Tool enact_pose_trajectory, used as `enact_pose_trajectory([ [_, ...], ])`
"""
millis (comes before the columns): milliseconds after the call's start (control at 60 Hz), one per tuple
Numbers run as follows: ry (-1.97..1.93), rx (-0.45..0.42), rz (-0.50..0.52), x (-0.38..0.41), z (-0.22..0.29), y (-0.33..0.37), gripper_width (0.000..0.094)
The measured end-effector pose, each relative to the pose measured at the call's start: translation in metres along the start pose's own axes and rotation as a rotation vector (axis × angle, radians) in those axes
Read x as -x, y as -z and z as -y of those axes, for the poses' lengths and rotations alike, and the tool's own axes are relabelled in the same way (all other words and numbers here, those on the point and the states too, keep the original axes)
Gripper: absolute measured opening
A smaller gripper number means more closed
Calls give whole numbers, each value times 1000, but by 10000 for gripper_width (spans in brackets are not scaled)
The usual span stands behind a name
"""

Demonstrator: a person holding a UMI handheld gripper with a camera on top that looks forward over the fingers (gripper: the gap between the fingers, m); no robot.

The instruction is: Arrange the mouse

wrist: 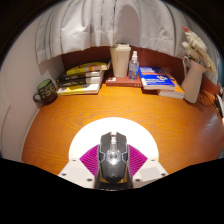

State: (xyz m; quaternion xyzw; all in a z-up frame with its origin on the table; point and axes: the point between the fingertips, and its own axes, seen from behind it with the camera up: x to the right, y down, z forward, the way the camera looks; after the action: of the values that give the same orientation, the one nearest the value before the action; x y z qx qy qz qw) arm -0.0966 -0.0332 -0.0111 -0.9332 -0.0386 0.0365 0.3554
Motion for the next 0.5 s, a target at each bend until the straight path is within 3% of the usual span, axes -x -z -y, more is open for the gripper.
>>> enact_pose_trajectory([
  [183,11,12,-24,0,-3,-3,507],
  [267,34,40,-28,-2,-6,-4,660],
  [400,40,17,-49,-7,8,12,858],
  [500,7,-41,-61,-11,32,45,870],
])
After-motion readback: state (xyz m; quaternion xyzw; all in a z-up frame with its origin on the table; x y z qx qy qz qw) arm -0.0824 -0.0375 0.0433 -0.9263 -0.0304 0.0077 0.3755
